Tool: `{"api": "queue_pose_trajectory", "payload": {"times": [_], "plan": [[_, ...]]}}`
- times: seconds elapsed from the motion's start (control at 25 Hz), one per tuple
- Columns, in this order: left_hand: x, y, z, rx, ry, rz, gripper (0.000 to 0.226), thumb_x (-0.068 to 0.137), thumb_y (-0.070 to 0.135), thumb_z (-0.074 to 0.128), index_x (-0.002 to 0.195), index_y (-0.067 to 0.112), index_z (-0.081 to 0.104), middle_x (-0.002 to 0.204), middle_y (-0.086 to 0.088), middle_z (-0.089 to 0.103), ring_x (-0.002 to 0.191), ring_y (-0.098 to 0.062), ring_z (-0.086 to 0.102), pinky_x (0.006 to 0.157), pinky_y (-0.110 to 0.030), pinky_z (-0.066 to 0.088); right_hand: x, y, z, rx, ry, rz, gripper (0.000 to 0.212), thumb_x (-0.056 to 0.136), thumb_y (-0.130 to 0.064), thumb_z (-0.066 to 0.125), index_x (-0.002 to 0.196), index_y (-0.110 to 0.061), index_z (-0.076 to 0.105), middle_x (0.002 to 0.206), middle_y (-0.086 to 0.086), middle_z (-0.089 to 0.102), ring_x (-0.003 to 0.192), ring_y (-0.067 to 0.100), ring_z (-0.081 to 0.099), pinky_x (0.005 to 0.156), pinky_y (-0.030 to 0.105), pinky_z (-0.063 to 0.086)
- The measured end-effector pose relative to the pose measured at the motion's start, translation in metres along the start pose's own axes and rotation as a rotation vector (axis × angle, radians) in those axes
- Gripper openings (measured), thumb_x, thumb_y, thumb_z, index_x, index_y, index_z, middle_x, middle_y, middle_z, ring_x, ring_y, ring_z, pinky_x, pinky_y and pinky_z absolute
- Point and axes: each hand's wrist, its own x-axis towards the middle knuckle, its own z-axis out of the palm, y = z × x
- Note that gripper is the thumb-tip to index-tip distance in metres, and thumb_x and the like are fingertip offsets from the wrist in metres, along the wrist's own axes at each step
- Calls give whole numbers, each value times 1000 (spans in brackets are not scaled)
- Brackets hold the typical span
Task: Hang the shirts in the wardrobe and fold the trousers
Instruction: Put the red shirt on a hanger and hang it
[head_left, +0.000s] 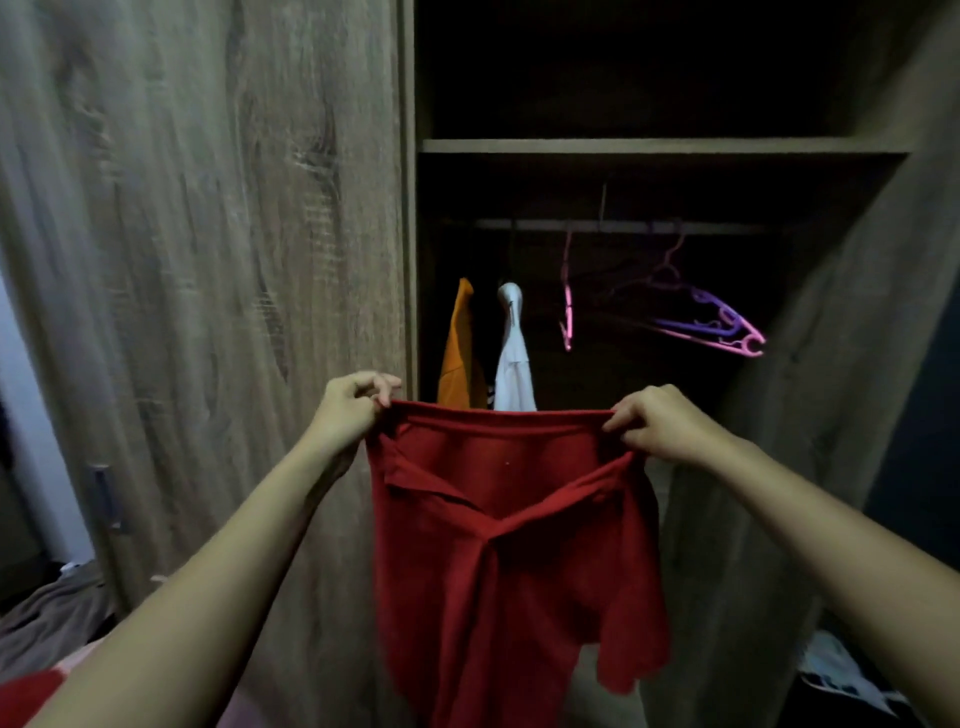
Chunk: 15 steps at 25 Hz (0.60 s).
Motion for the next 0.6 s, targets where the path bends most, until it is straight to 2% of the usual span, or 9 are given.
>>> {"api": "queue_pose_trajectory", "payload": {"times": [0.08, 0.16, 0.24, 0.32, 0.4, 0.44, 0.48, 0.52, 0.6], "plan": [[6, 11, 9, 99, -140, 130, 49, 62, -23, 37, 61, 14, 69, 91, -1, 64, 91, -18, 58, 67, -3, 43, 1, 13, -5, -83, -98, -48, 34, 75, -5, 68, 106, -20, 71, 121, -1, 64, 112, 12, 59, 93, 17, 43], [15, 20, 20, 180, -186, 134, 48, 66, -11, 46, 82, 21, 77, 97, 0, 70, 96, -20, 63, 85, -18, 49, 4, 24, -8, -172, -153, -63, 45, 72, -6, 67, 112, -26, 67, 129, -4, 58, 119, 13, 54, 98, 25, 45], [24, 36, 28, 273, -95, 35, 43, 68, 1, 51, 92, 28, 75, 104, -2, 71, 100, -26, 64, 88, -34, 52, 8, 31, -9, -179, -155, -60, 55, 67, -2, 60, 113, -32, 64, 133, -9, 52, 121, 14, 51, 97, 33, 46], [31, 55, 35, 314, -53, 14, 39, 67, 5, 53, 87, 31, 74, 98, -3, 72, 96, -27, 64, 83, -35, 53, 14, 39, -19, -104, -90, -75, 55, 65, 1, 55, 109, -30, 66, 131, -8, 52, 120, 15, 51, 99, 33, 44], [41, 69, 31, 172, -215, 34, 38, 67, -3, 55, 77, 27, 75, 83, 2, 72, 85, -20, 66, 70, -23, 51, 21, 49, -38, 12, -9, -97, 51, 65, 6, 52, 104, -22, 69, 126, -2, 57, 117, 15, 53, 97, 22, 40], [46, 77, 25, -16, -392, 46, 36, 68, -8, 55, 75, 20, 75, 80, 3, 72, 83, -16, 66, 66, -16, 49, 25, 55, -49, 46, 30, -106, 51, 65, 9, 50, 103, -18, 70, 123, 0, 59, 116, 16, 55, 94, 17, 37], [50, 85, 21, -246, -571, 62, 31, 70, -9, 54, 77, 12, 74, 85, 1, 73, 84, -14, 66, 64, -14, 47, 29, 60, -60, 51, 69, -114, 50, 65, 11, 48, 103, -14, 71, 122, 2, 60, 116, 16, 55, 93, 14, 35], [55, 93, 22, -420, -651, 66, 25, 73, -4, 53, 81, 7, 74, 91, 0, 73, 83, -13, 66, 63, -14, 46, 34, 64, -70, 33, 103, -120, 49, 66, 11, 48, 103, -12, 71, 122, 3, 61, 116, 16, 55, 93, 12, 33], [70, 103, 41, -450, -516, 79, 18, 83, 12, 56, 87, 13, 73, 86, 2, 71, 76, -9, 63, 58, -14, 43, 44, 62, -84, -17, 152, -150, 47, 67, 10, 49, 103, -9, 71, 122, 4, 62, 116, 16, 55, 95, 11, 31]]}}
